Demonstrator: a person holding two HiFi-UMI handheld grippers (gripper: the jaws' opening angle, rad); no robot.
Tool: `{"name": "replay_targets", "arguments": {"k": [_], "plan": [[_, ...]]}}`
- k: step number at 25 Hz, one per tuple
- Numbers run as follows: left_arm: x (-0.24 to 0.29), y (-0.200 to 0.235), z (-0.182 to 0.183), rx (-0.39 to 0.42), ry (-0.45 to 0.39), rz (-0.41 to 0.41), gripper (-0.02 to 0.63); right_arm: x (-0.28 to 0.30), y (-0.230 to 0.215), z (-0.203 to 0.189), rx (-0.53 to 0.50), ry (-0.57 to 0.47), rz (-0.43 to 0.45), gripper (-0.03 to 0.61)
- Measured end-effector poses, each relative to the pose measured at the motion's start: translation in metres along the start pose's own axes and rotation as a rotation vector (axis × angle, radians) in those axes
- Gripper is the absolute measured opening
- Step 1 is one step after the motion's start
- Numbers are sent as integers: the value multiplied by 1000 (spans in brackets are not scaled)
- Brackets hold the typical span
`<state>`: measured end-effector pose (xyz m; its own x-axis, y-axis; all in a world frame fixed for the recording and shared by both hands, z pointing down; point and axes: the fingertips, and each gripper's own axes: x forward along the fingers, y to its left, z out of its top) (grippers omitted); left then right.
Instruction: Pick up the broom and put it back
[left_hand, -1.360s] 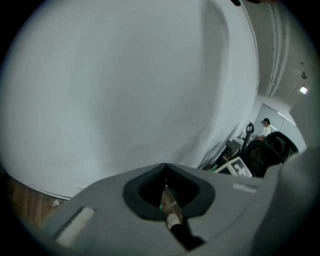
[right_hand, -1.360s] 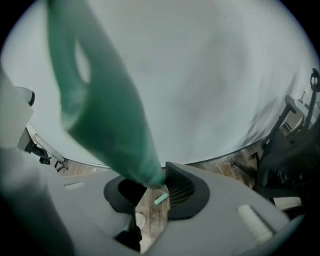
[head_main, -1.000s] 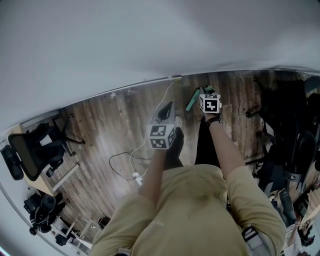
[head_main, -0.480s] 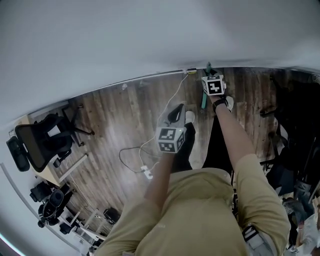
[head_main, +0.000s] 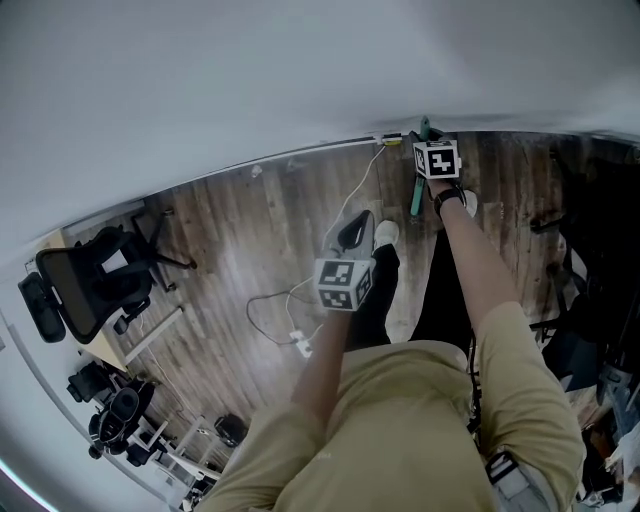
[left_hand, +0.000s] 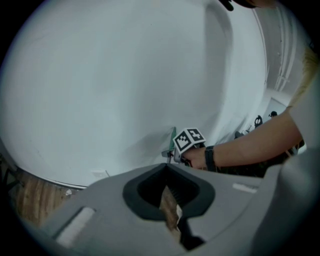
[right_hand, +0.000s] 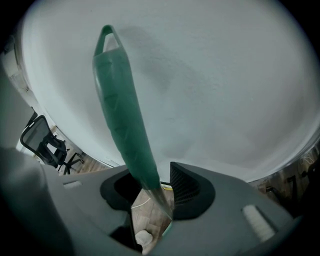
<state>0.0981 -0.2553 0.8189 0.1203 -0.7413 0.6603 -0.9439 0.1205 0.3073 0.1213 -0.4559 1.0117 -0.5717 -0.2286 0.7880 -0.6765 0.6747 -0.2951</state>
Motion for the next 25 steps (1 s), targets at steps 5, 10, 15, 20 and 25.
{"name": "replay_targets", "arguments": {"k": [5,10,15,20,25], "plan": [[-2,5,-21,-44,28,17,0,4,-1,3,17,-13,29,265],[-2,7,-27,-49,36,20,0,2,-3,3,37,-26,38,336],[-1,7,-25,-44,34,18,0,-1,3,0,31,-27,55,356],[-1,5,-32,-52,40,18,0,-3,10,-9,42,-29,63,362],[-5,3,-41,-53,48,18,0,1,16,-12,71,-32,72,356]]}}
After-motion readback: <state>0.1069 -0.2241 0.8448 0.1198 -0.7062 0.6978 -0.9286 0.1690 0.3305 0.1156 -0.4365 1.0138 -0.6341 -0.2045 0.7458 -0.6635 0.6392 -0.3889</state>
